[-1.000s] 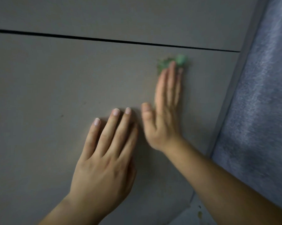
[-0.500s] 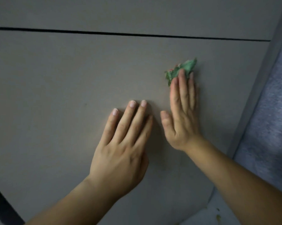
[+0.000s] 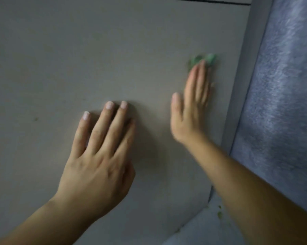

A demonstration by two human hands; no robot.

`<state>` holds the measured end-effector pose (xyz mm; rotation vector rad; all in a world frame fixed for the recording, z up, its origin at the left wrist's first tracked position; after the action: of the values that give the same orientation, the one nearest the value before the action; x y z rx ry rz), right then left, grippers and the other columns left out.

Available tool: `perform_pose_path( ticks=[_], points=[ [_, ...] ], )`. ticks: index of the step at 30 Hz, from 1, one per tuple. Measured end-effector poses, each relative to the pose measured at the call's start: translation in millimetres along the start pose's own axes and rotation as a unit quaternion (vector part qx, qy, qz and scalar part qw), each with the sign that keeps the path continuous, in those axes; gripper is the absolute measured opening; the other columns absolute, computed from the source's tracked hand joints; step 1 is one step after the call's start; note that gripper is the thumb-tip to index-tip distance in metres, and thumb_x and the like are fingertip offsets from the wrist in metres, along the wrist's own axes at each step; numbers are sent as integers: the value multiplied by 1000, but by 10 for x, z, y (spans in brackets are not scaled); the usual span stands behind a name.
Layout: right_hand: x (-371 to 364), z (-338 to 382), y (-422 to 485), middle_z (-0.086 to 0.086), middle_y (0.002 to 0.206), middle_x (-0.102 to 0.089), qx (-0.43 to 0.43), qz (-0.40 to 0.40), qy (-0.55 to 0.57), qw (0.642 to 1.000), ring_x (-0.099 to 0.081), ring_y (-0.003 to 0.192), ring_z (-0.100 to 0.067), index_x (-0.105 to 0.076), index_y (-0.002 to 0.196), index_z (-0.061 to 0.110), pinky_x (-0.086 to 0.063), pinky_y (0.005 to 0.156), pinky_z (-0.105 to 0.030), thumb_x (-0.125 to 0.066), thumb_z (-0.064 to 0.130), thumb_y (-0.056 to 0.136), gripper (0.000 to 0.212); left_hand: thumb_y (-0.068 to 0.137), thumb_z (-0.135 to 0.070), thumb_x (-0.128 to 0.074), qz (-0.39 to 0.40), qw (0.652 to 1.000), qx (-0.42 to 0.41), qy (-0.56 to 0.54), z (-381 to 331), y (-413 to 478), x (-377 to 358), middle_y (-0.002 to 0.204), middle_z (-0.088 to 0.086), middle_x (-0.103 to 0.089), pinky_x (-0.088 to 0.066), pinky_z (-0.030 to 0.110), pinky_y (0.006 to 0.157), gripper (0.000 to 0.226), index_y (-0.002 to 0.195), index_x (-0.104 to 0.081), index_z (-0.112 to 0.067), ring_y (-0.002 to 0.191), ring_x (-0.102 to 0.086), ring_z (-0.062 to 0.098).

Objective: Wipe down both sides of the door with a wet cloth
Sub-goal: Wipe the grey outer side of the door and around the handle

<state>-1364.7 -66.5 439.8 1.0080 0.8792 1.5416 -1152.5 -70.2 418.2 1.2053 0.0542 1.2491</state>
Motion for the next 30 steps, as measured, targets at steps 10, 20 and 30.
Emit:
perform_pose_path(
  ticks=[10,20,30],
  points=[
    [-332,215,-1201,-14,168,-1,198,145,-19,969,0,157,-41,-10,159,9,-3,125,-58,-23,49,105,68,79,-30,-62,-9,1000,-10,-12,-255,12,-214,170,18,-21,-9,59,127,80,153,-46,-4,159,-14,37],
    [-302,-270,-1173,-23,168,-2,33,67,0,997,-7,155,-47,-11,158,-4,-10,124,-62,-20,47,106,74,83,-33,-60,13,1000,-4,-10,-398,-50,-368,171,19,-17,-3,57,128,81,154,-41,0,160,-11,38],
    [-87,-1278,-1028,-32,164,-13,-184,-12,-1,983,-14,155,-43,-17,155,-11,-16,121,-63,-28,41,103,74,83,-32,-58,17,1000,-15,0,-522,-158,-528,170,19,-20,0,57,127,79,154,-42,0,159,-12,39]
  ],
)
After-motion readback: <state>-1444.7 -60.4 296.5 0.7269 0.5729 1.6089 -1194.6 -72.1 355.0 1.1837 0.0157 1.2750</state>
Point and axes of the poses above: each hand's wrist, its own y-axis towards the middle knuckle, its own x-axis out of the back of the hand, z = x × y, the point moved 9 cm from there along y, towards the middle knuckle
